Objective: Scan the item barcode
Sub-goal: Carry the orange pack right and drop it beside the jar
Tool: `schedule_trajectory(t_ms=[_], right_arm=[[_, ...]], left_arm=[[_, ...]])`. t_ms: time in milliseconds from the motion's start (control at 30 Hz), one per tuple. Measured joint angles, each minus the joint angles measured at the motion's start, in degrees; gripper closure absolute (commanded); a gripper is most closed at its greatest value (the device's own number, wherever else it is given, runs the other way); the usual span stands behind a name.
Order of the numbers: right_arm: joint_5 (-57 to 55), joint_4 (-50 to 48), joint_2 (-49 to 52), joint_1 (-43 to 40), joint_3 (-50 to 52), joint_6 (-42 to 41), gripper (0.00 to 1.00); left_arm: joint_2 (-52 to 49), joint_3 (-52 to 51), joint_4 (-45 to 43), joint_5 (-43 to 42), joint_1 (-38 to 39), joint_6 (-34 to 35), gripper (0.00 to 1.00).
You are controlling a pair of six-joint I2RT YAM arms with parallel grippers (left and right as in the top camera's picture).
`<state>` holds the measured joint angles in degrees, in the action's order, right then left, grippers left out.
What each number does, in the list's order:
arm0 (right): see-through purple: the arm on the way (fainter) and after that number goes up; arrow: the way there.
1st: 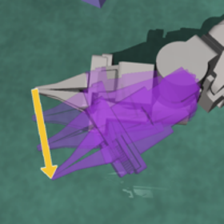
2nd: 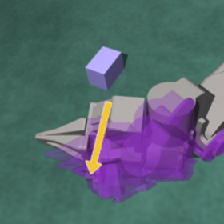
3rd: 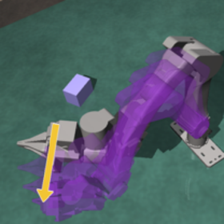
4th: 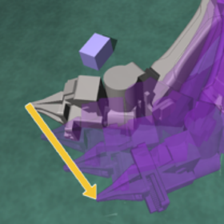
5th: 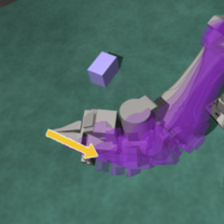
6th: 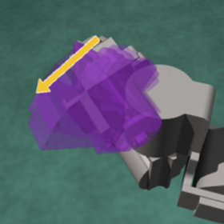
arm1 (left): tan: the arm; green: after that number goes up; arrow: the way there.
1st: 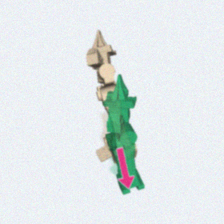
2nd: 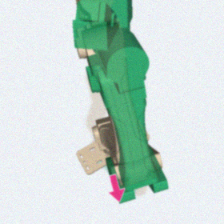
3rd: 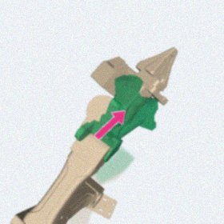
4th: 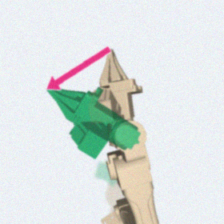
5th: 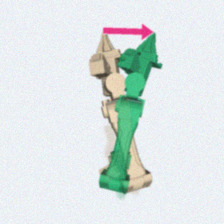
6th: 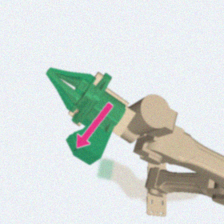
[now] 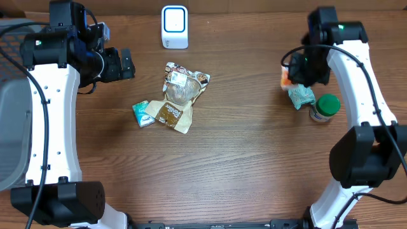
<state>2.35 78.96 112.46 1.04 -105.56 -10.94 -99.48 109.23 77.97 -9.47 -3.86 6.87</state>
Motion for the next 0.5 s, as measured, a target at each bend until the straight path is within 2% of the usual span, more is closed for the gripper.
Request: schedule_trajectory(t_ms=[333,500], right_arm=[[1.53,-10.14,0.33,-5.7,11.65,-0.9,0.95],[1.95,-14.01,0.33,-5.92,14.6,-0.94,0.87]], left_arm=[[0.0,0.0,-0.02,0.02,0.0,0.0,0.01],[0.0,0.0,0.02,0.0,0.0,0.0,0.0]])
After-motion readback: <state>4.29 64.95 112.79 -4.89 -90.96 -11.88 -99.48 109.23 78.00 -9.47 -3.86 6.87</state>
